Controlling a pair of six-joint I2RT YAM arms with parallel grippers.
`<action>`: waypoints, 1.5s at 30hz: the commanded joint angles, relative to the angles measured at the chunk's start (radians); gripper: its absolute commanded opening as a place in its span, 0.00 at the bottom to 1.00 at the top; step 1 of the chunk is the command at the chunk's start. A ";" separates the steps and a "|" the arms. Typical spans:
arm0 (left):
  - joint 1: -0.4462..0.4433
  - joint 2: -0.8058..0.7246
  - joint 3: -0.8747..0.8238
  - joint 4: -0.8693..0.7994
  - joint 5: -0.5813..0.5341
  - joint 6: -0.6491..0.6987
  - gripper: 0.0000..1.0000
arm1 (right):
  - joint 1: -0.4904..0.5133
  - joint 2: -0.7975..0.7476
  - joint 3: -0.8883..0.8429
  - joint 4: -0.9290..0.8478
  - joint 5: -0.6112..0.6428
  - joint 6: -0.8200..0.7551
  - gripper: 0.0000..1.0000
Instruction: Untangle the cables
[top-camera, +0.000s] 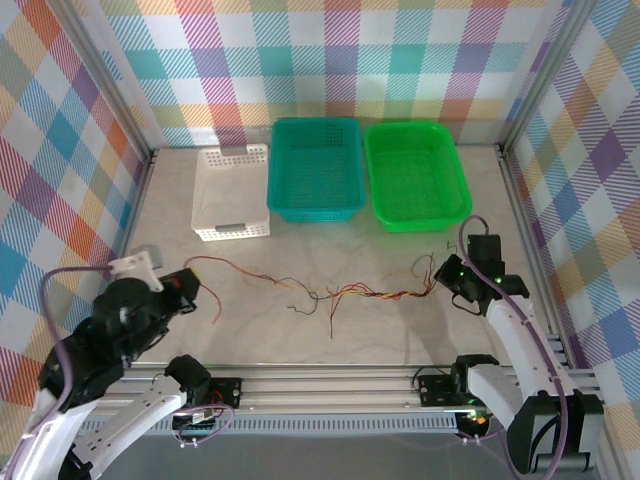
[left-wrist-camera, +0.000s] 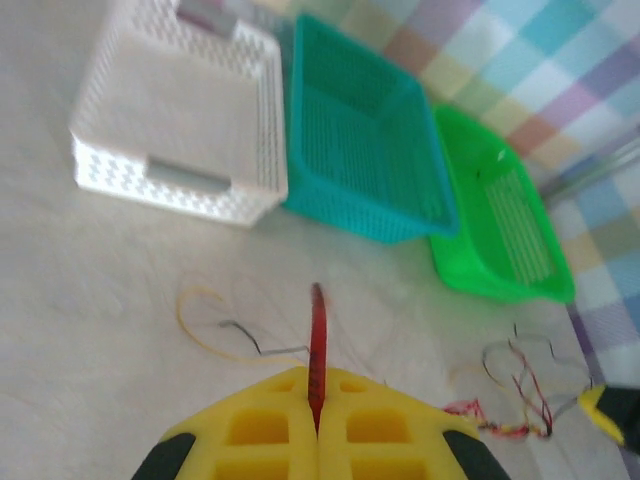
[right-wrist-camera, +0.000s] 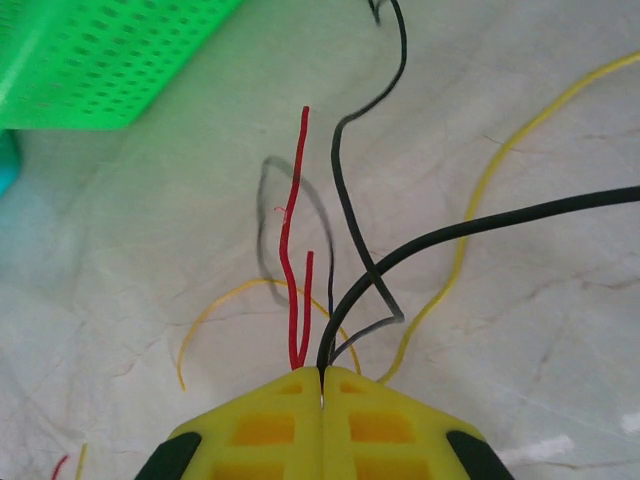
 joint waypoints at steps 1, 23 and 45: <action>0.010 -0.010 0.099 -0.079 -0.159 0.097 0.00 | -0.009 -0.013 -0.009 -0.027 -0.001 -0.012 0.00; 0.046 0.648 0.487 0.414 0.095 0.353 0.00 | -0.008 -0.087 0.043 0.038 -0.229 -0.056 0.00; 0.199 1.864 1.372 0.284 0.352 0.293 0.00 | 0.184 -0.171 0.117 0.006 -0.222 -0.074 0.00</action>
